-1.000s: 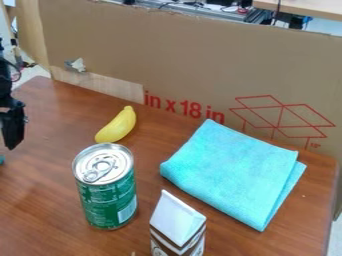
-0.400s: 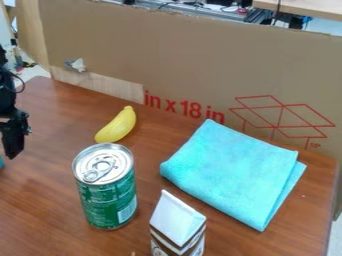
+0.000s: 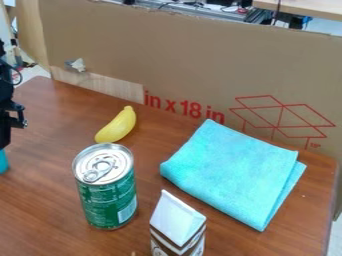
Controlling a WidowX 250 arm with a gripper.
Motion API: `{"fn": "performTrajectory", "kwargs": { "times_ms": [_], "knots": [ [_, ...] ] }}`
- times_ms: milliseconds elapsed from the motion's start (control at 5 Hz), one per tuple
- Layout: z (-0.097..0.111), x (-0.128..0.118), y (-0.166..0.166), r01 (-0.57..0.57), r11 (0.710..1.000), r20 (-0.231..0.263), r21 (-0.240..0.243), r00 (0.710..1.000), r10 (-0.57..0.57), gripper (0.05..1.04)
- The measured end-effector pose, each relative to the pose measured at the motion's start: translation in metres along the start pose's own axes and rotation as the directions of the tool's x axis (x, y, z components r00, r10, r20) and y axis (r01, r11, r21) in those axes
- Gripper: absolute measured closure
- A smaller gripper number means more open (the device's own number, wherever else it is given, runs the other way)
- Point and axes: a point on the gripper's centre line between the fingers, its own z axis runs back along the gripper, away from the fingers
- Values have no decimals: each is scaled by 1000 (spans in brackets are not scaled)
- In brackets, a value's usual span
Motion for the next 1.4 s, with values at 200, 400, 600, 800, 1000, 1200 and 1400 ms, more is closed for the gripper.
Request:
{"fn": "performTrajectory", "kwargs": {
  "times_ms": [200, 400, 600, 800, 1000, 1200, 1400],
  "knots": [
    [28, 18, -4, 60, 998, 35, -7, 998, -60, 996],
    [60, 41, -13, 120, 993, 84, 18, 989, -121, 1001],
    [70, 66, -11, 144, 990, 105, 6, 984, -144, 1001],
    [74, 97, -7, 177, 984, 130, -11, 976, -175, 1001],
    [53, 102, -8, 191, 981, 91, -40, 978, -187, 1001],
    [40, 107, -7, 198, 979, 88, -43, 977, -193, 1001],
    [20, 112, -8, 201, 978, 63, -59, 978, -197, 1001]
  ]
}}
